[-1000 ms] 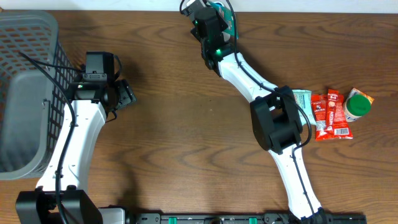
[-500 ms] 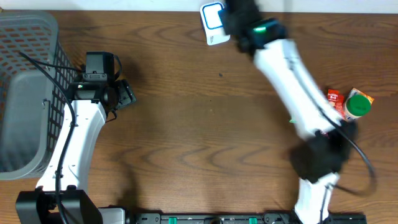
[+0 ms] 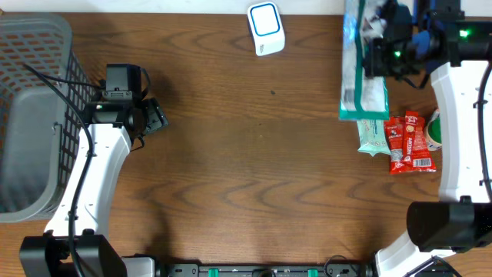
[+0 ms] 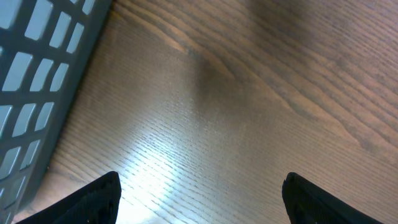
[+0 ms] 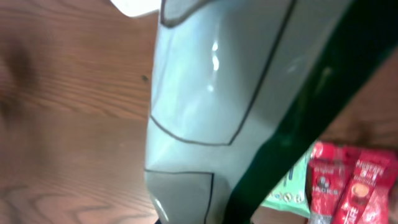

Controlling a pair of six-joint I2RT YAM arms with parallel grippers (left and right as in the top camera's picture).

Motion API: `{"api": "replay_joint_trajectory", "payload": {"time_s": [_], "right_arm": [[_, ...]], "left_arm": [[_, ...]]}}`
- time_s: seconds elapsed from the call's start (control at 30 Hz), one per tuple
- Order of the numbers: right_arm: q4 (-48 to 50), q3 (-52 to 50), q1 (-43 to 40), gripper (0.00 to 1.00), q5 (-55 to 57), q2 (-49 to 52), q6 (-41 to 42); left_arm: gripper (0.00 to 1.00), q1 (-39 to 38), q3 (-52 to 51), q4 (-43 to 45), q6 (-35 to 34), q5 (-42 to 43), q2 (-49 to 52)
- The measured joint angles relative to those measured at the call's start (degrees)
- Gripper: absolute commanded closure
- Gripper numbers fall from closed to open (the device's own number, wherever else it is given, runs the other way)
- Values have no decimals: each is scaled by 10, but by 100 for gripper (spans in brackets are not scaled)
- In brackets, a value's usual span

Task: Scan the item barcode
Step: 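Carry the gloves pack right and lower it beside the wipes pack, then adjust the gloves pack flat on the table and open the right gripper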

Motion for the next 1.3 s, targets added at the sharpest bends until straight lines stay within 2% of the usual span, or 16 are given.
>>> {"api": "replay_joint_trajectory", "payload": {"time_s": [0.1, 0.27, 0.47, 0.5, 0.53, 0.7, 0.77, 0.8, 0.9, 0.93, 1.0, 1.07, 1.13, 1.2, 1.23, 1.3], "right_arm": [[23, -71, -28, 99, -10, 2, -8], [165, -239, -46, 99, -18, 5, -33], [287, -374, -46, 98, -21, 12, -57], [298, -386, -46, 85, -21, 12, -59], [305, -394, -46, 65, -20, 12, -60], [314, -409, -46, 14, 16, 12, -66], [313, -409, -46, 3, 36, 12, -63], [312, -409, -46, 1, 45, 12, -64], [287, -400, -46, 5, 67, 12, -59], [269, -392, -46, 15, 70, 12, -55], [240, -360, -45, 27, 62, 12, -38], [228, -337, -41, 47, 30, 12, -25], [229, -323, -29, 74, -3, 12, -9], [231, -319, -9, 90, -25, 12, 16], [235, -321, 8, 96, -30, 12, 28], [253, -328, 30, 99, -26, 12, 51]], "left_arm": [[16, 0, 0, 0, 0, 0, 0], [16, 0, 0, -1, 0, -1, 0], [16, 0, 0, 0, 0, -2, 0], [16, 0, 0, 0, 0, -2, 0], [16, 0, 0, 0, 0, -2, 0], [16, 0, 0, 0, 0, -2, 0], [16, 0, 0, 0, 0, -2, 0], [16, 0, 0, 0, 0, -2, 0], [16, 0, 0, 0, 0, -2, 0], [16, 0, 0, 0, 0, -2, 0], [17, 0, 0, 0, 0, -2, 0], [16, 0, 0, 0, 0, -2, 0], [16, 0, 0, 0, 0, -2, 0], [16, 0, 0, 0, 0, -2, 0], [16, 0, 0, 0, 0, -2, 0], [16, 0, 0, 0, 0, -2, 0]]}}
